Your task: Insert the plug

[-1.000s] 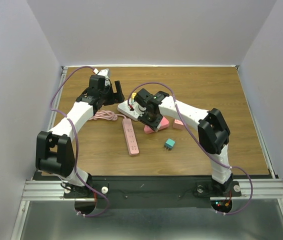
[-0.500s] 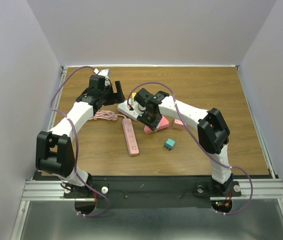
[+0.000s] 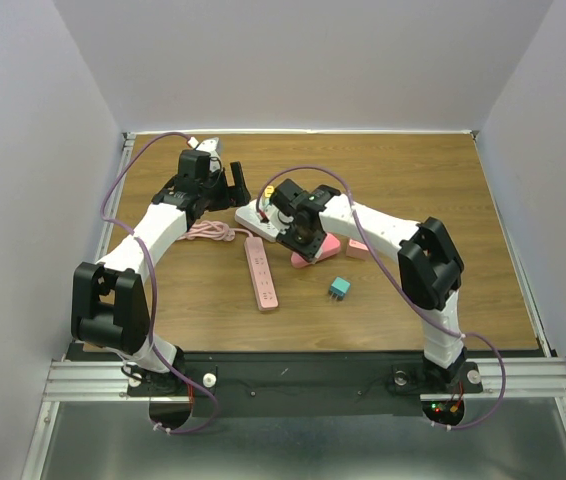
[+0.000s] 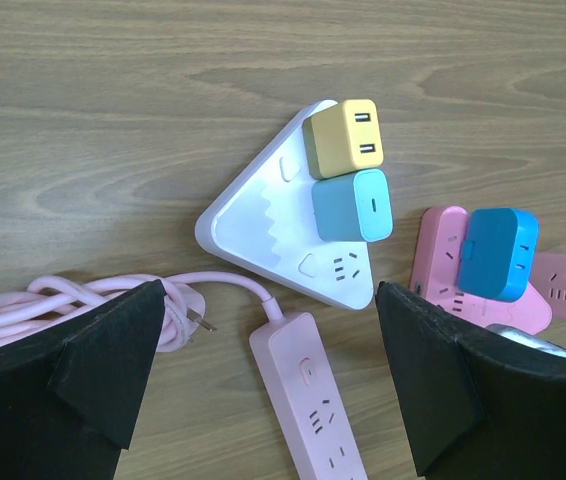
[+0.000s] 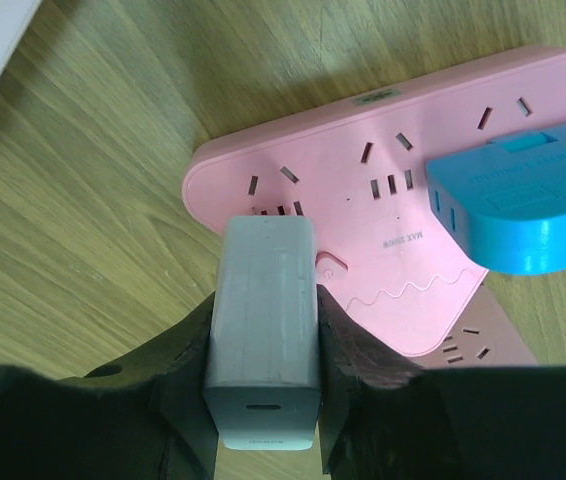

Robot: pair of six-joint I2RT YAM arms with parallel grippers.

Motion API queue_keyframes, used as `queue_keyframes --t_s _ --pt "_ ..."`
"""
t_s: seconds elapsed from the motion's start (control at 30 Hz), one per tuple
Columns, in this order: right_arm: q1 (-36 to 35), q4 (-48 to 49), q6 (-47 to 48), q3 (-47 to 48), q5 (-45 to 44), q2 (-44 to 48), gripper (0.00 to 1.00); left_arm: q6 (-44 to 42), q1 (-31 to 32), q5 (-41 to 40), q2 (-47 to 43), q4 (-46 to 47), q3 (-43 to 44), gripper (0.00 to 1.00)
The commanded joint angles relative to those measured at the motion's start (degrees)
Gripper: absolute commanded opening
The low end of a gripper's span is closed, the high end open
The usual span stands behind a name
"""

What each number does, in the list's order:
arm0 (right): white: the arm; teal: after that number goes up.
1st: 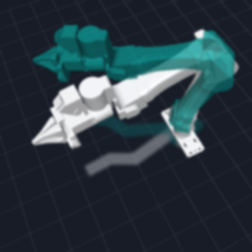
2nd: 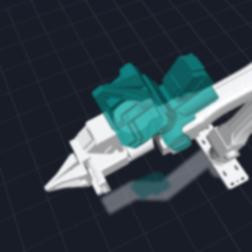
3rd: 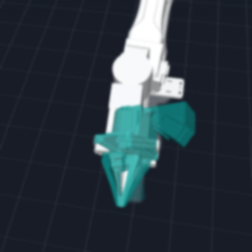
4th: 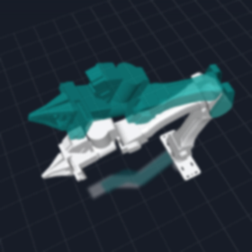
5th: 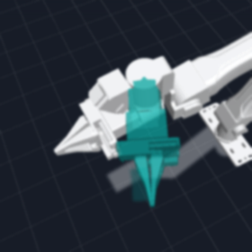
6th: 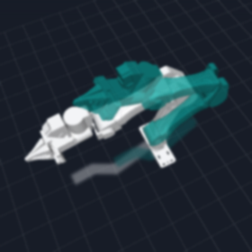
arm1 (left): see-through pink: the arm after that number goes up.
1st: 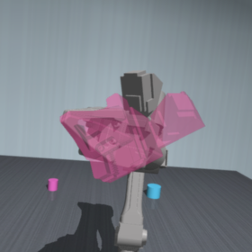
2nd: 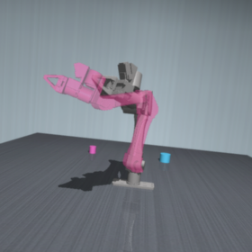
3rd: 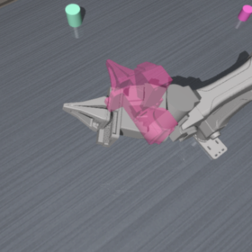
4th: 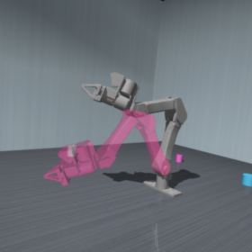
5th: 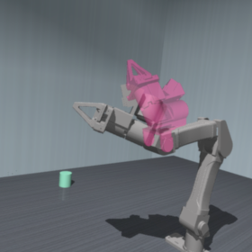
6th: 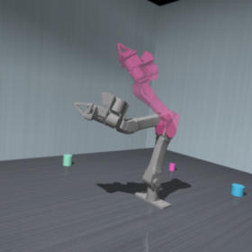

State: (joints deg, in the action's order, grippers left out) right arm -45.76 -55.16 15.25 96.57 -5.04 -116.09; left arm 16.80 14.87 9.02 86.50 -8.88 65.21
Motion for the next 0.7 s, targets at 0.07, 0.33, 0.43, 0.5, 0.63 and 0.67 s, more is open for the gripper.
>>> queue_keyframes --t_s 0.07,0.33,0.43,0.5,0.63,0.67 --pt "0.8 -2.1 0.6 -2.0 -3.0 3.2 0.0 -0.9 -0.5 0.8 -2.7 1.1 0.1 0.99" --pt "0.9 -2.1 0.7 -1.5 -4.3 2.5 0.0 -1.0 -0.5 0.8 -2.8 1.1 0.0 0.99" --pt "1.0 -2.1 0.6 -1.4 -4.9 3.2 0.0 -1.1 -0.5 0.8 -2.8 1.0 0.0 0.99" --pt "0.9 -2.1 0.7 -1.4 -5.2 3.5 0.0 -1.1 -0.5 1.0 -2.6 1.0 0.1 0.99" --pt "1.0 -2.2 0.6 -1.4 -5.3 4.1 0.0 -1.0 -0.5 1.2 -2.5 1.1 -0.1 0.99" --pt "1.0 -2.1 0.6 -1.4 -5.0 4.0 0.01 -1.1 -0.5 1.2 -2.4 1.1 -0.1 0.99"
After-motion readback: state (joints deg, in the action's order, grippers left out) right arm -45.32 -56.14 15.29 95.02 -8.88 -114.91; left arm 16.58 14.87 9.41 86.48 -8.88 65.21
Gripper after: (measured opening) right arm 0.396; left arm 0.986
